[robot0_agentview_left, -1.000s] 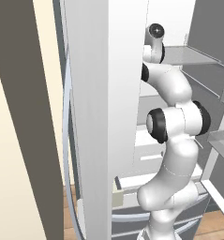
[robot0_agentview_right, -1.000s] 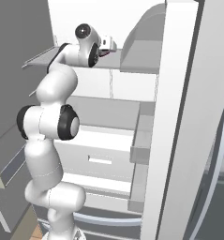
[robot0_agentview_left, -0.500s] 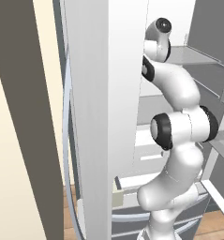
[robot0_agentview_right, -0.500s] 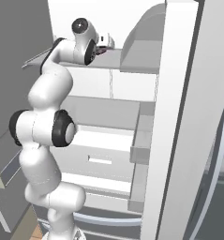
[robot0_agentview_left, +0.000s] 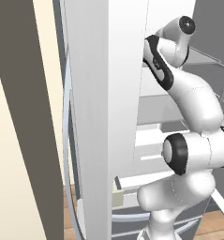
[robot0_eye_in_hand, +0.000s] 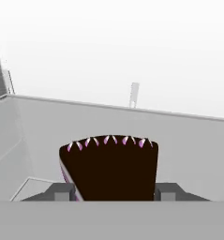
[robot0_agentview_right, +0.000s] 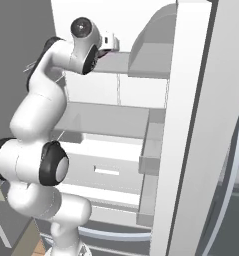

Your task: Take the cake and cupcake from the fridge and place them on the empty tray on the dining counter.

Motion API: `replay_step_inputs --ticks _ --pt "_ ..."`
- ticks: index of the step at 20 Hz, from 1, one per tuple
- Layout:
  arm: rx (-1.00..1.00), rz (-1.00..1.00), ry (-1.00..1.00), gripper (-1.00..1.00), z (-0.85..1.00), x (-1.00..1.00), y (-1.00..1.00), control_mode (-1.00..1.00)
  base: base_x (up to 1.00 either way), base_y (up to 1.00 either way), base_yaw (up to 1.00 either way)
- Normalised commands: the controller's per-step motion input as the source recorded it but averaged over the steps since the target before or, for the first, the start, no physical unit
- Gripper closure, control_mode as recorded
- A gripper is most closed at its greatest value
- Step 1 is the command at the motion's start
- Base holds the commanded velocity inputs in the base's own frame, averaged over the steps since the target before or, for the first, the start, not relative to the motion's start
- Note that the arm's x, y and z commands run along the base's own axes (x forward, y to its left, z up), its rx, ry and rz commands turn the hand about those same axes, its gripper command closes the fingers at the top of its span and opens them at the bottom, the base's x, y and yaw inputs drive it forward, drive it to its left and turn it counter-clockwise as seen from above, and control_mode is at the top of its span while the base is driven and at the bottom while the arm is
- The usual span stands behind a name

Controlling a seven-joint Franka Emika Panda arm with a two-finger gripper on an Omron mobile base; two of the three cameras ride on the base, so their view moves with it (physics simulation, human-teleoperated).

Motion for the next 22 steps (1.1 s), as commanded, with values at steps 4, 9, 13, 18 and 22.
replay_step_inputs --ticks 4,9,13,18,22 --pt "-0.01 0.05 -0.16 1.0 0.07 -0.95 -0.01 -1.0 0.0 0.0 0.0" --pt "0.0 0.0 -0.04 1.0 0.0 -0.86 -0.06 -1.0 0.0 0.0 0.0" --pt "0.0 0.01 -0.06 1.0 0.0 -0.89 -0.07 -1.0 0.0 0.0 0.0" --pt "0.0 0.0 -0.12 1.0 -0.02 -1.0 -0.27 -1.0 0.0 0.0 0.0" --pt "0.0 0.0 -0.09 1.0 0.0 -1.0 -0.28 -1.0 0.0 0.0 0.0"
